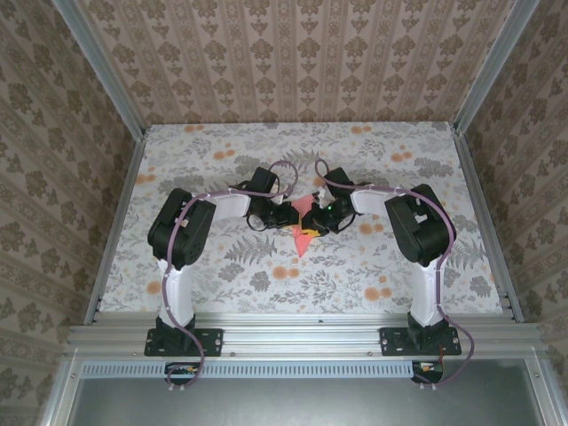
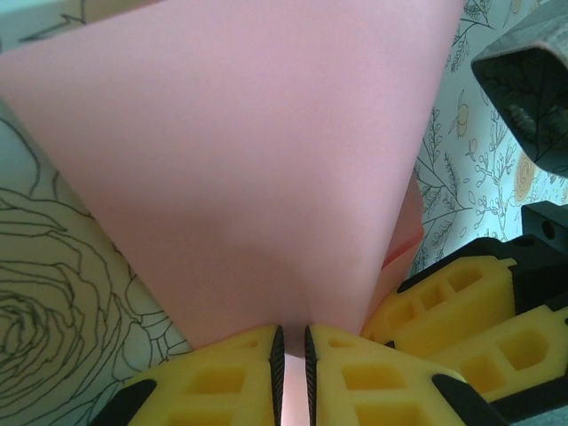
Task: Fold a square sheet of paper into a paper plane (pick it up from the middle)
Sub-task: Third fold the triangle at the center of the table.
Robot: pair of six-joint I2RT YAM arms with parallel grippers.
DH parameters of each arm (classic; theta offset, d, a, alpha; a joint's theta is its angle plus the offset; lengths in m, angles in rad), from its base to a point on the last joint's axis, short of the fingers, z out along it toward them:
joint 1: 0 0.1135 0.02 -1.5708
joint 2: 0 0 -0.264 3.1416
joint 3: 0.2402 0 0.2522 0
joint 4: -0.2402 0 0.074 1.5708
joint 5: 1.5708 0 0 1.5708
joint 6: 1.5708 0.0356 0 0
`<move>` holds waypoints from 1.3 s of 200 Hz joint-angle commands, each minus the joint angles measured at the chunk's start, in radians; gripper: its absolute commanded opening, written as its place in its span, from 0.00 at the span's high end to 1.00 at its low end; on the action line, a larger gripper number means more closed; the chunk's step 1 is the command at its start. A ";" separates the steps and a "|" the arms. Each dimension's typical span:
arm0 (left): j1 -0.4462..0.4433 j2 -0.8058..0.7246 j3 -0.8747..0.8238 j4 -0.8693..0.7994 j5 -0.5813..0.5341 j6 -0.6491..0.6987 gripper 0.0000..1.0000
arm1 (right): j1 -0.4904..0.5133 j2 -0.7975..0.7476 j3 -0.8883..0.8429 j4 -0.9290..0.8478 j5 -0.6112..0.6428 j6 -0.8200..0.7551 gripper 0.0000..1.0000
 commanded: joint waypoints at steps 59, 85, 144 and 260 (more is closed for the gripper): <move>-0.010 0.040 -0.007 -0.009 0.008 0.024 0.82 | 0.010 0.033 0.005 -0.008 0.021 -0.013 0.74; -0.010 0.003 -0.004 -0.025 0.005 0.029 0.81 | 0.010 0.044 0.002 -0.008 0.024 -0.015 0.73; 0.007 -0.118 -0.031 -0.051 -0.007 0.030 0.74 | 0.011 0.044 -0.019 0.012 0.018 -0.011 0.67; 0.003 -0.300 -0.319 0.121 -0.005 -0.091 0.58 | 0.008 0.024 -0.046 0.061 -0.003 0.026 0.62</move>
